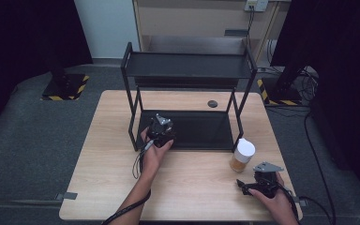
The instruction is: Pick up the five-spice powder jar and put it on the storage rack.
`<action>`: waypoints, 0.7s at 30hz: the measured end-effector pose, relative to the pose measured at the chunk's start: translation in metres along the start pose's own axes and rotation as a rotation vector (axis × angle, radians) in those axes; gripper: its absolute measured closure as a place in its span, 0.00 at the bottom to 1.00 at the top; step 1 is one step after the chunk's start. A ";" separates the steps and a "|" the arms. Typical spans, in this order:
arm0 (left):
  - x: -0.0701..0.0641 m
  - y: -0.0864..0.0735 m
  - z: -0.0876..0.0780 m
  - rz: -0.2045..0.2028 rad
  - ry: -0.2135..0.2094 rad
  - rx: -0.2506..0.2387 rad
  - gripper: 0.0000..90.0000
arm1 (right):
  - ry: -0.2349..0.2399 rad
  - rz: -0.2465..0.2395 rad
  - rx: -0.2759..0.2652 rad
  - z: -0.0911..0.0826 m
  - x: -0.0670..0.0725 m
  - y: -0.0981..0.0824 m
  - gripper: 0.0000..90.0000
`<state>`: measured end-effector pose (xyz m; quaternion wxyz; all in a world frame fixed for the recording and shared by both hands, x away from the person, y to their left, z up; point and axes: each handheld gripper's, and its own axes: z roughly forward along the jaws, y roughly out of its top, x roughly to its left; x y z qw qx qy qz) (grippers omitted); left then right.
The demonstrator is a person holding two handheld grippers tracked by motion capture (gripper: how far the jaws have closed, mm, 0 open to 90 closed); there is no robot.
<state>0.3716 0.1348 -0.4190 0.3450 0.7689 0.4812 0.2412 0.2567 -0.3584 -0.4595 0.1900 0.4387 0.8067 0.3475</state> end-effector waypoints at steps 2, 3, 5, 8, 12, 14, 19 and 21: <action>0.000 0.000 0.000 0.000 0.001 -0.001 0.33 | 0.000 0.000 0.000 0.000 0.000 0.000 0.02; 0.000 0.000 0.000 -0.001 0.000 -0.001 0.33 | 0.000 0.001 0.000 0.000 0.000 0.000 0.02; 0.001 0.000 0.000 0.000 -0.002 0.002 0.33 | 0.000 0.000 0.000 0.000 0.000 0.000 0.02; 0.000 0.000 0.000 -0.002 0.000 0.002 0.33 | 0.000 0.000 0.000 0.000 0.000 0.000 0.02; 0.000 0.000 0.001 -0.004 0.000 -0.001 0.33 | 0.000 0.000 0.000 0.000 0.000 0.000 0.02; 0.000 -0.001 0.001 -0.005 0.000 -0.002 0.33 | 0.000 0.001 0.000 0.000 0.000 0.000 0.02; 0.000 -0.001 0.001 -0.005 -0.002 -0.002 0.33 | -0.003 0.003 0.000 0.000 0.001 0.000 0.02; 0.001 -0.001 0.001 -0.008 -0.003 -0.003 0.33 | -0.004 0.005 0.000 0.000 0.001 0.000 0.02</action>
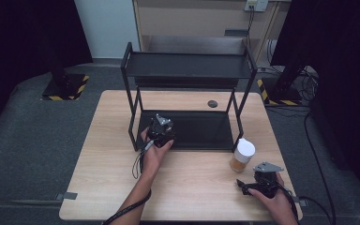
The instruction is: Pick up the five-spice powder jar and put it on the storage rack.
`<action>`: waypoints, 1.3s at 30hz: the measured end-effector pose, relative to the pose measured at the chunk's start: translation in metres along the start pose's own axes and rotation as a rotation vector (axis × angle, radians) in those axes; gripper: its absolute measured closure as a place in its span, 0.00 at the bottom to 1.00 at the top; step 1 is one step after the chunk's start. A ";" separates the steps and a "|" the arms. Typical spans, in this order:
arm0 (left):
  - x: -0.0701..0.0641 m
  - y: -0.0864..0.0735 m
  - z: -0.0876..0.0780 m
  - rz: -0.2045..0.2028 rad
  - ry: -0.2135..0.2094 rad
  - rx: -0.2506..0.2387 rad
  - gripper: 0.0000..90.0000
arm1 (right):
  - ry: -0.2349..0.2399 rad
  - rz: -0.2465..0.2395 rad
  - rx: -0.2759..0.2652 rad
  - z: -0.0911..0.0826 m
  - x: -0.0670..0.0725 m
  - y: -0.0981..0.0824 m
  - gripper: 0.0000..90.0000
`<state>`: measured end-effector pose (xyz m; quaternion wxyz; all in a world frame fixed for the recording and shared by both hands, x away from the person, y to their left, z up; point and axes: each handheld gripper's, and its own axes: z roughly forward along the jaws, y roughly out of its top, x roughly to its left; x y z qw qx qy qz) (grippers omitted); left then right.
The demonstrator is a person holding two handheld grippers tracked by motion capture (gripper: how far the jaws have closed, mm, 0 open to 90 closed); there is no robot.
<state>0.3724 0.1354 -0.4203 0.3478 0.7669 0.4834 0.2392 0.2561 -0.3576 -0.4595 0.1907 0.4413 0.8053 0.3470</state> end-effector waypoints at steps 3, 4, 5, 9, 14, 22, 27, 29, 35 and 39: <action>0.002 0.000 0.001 -0.009 -0.004 0.003 0.31 | 0.000 0.000 0.000 0.000 0.000 0.000 0.02; 0.002 0.000 0.001 -0.017 0.000 0.006 0.28 | 0.000 -0.001 0.000 0.000 0.000 0.000 0.02; 0.002 0.000 0.001 -0.017 0.006 0.008 0.25 | 0.000 0.000 0.000 0.000 0.000 0.000 0.02; 0.000 0.000 -0.003 -0.008 0.008 0.003 0.19 | 0.000 0.000 0.000 0.000 0.000 0.000 0.02; -0.002 0.004 -0.012 -0.001 0.003 -0.003 0.12 | 0.000 -0.001 0.000 0.000 0.000 0.000 0.02; -0.011 0.008 -0.030 0.026 0.033 0.007 0.04 | 0.000 0.000 0.000 0.000 0.000 0.000 0.02; -0.013 0.006 -0.038 0.039 0.039 0.003 0.04 | 0.000 0.000 0.000 0.000 0.000 0.000 0.02; -0.014 0.004 -0.041 0.040 0.034 -0.001 0.04 | 0.000 0.000 0.000 0.000 0.000 0.000 0.02; -0.018 0.001 -0.051 0.052 0.029 -0.002 0.04 | 0.000 0.000 0.000 0.000 0.000 0.000 0.02; -0.021 -0.003 -0.058 0.062 0.020 0.004 0.04 | 0.000 0.000 0.000 0.000 0.000 0.000 0.02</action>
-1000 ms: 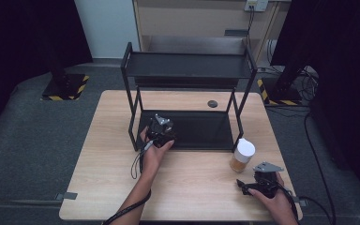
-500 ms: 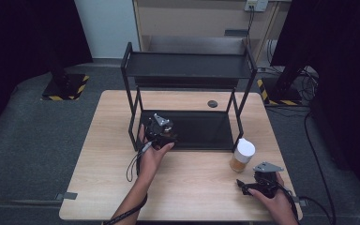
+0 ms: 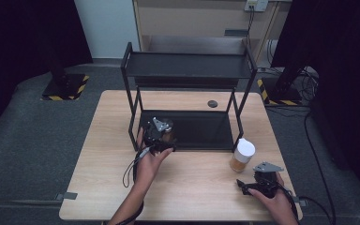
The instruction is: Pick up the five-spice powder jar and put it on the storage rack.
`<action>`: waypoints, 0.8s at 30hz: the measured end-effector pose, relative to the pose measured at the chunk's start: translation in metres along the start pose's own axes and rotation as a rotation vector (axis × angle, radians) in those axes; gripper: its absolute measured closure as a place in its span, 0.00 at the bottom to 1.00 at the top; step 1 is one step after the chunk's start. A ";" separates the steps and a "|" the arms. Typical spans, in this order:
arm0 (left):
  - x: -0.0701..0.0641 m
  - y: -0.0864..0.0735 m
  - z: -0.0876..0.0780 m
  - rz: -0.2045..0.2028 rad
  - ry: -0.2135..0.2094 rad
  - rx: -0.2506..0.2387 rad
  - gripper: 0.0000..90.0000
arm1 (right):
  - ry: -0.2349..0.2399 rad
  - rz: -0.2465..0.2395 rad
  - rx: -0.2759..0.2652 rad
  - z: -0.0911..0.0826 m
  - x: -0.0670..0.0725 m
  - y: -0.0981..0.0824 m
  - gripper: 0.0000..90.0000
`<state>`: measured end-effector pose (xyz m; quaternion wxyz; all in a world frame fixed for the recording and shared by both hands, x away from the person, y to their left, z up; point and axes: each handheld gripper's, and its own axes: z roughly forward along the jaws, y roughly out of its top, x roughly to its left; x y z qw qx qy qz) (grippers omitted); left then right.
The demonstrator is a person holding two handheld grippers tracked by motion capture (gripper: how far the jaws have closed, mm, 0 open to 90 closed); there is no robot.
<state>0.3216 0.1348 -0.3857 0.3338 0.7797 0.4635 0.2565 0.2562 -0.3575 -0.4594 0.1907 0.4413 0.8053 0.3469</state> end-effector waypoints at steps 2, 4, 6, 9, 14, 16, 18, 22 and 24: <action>0.000 -0.002 -0.003 -0.009 -0.010 0.010 0.04 | 0.000 0.000 0.000 0.000 0.000 0.000 0.02; -0.004 -0.004 -0.007 0.008 -0.004 0.011 0.05 | 0.000 0.000 0.000 0.000 0.000 0.000 0.02; -0.006 -0.006 -0.011 0.014 -0.005 0.008 0.05 | 0.000 0.000 0.000 0.000 0.000 0.000 0.02; -0.007 -0.008 -0.014 0.022 -0.015 0.001 0.04 | 0.000 0.000 0.000 0.000 0.000 0.000 0.02; -0.011 -0.013 -0.025 0.055 -0.021 0.015 0.04 | 0.000 -0.001 0.000 0.000 0.000 0.000 0.02; -0.011 -0.014 -0.027 0.057 -0.021 0.013 0.04 | 0.000 -0.001 0.000 0.000 0.000 0.000 0.02; -0.010 -0.018 -0.031 0.056 -0.023 0.010 0.04 | 0.000 0.000 0.000 0.000 0.000 0.000 0.02; -0.011 -0.025 -0.041 0.059 -0.030 0.007 0.04 | 0.000 -0.001 0.000 0.000 0.000 0.000 0.02; -0.012 -0.026 -0.042 0.063 -0.032 0.007 0.04 | -0.001 -0.001 0.000 0.000 0.000 0.000 0.02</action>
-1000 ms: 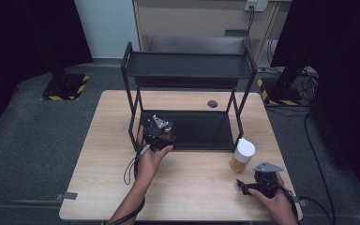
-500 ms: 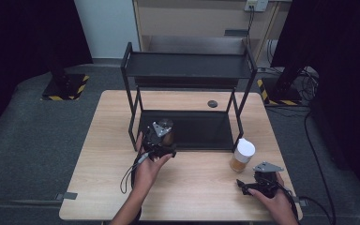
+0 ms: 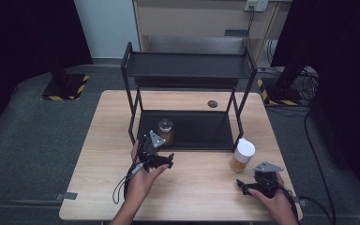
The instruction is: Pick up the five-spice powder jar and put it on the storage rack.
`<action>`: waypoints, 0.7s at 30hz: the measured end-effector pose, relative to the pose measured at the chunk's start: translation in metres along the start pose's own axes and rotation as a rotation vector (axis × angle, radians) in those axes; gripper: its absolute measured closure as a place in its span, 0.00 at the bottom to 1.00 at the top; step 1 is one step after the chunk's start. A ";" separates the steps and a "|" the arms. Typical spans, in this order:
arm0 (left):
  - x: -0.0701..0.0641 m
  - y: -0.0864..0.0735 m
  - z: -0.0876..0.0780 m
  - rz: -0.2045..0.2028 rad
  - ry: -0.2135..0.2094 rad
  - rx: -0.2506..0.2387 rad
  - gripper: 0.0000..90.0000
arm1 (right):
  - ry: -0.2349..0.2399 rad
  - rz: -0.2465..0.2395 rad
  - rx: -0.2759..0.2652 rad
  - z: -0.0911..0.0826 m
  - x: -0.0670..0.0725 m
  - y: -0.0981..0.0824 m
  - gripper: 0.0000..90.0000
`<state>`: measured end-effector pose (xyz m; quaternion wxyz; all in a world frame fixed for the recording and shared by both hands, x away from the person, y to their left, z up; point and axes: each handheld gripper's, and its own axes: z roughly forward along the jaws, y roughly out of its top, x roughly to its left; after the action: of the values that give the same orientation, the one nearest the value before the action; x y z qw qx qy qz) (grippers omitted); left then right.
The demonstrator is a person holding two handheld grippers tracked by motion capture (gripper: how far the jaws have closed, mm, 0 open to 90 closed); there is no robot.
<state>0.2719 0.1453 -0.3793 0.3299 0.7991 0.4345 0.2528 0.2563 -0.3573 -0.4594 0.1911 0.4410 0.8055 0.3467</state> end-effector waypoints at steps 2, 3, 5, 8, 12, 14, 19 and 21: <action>-0.001 -0.003 -0.004 0.002 -0.003 0.006 0.04 | 0.000 0.000 0.000 0.000 0.000 0.000 0.02; -0.001 -0.003 -0.004 0.002 -0.003 0.006 0.04 | 0.000 0.000 0.000 0.000 0.000 0.000 0.02; -0.002 -0.006 -0.008 0.001 -0.009 0.010 0.04 | 0.000 0.000 0.000 0.000 0.000 0.000 0.02; -0.003 -0.010 -0.012 0.002 -0.005 0.013 0.04 | 0.000 0.000 0.000 0.000 0.000 0.000 0.02; -0.001 -0.019 -0.018 -0.010 0.005 0.022 0.03 | 0.000 0.001 0.000 0.000 0.000 0.000 0.02; 0.001 -0.022 -0.021 -0.020 0.005 0.027 0.03 | 0.000 0.002 0.000 0.000 0.000 0.000 0.02; 0.009 -0.035 -0.028 -0.046 0.021 0.037 0.03 | -0.002 0.002 0.000 0.000 0.000 0.000 0.02; 0.013 -0.040 -0.031 -0.060 0.026 0.045 0.03 | -0.002 0.003 0.000 0.000 0.001 0.000 0.02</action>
<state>0.2361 0.1819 -0.3875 0.3137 0.7894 0.4680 0.2436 0.2558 -0.3569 -0.4594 0.1914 0.4428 0.8045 0.3464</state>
